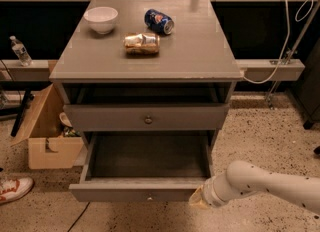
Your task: Close middle drawer
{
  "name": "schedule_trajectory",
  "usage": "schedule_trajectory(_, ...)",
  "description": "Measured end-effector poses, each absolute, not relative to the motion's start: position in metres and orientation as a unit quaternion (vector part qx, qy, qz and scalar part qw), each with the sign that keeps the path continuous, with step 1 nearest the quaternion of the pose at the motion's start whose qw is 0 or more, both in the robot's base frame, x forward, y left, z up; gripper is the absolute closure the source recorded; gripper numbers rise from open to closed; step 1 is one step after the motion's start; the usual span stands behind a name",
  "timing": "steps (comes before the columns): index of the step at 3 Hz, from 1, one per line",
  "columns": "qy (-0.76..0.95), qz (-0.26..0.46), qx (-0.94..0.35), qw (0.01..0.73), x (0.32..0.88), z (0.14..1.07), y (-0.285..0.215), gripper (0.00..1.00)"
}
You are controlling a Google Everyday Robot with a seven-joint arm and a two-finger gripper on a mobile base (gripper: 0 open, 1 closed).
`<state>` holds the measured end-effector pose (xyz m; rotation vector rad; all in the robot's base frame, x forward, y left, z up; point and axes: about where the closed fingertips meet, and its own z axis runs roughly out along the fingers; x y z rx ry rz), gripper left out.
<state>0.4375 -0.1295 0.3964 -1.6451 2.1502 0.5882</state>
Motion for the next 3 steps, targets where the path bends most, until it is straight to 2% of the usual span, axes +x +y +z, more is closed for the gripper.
schedule_trajectory(2,0.746,0.191,-0.578,0.27,0.473,0.392,-0.115,1.0)
schedule_trajectory(3,0.746,0.191,-0.578,0.27,0.473,0.392,-0.115,1.0)
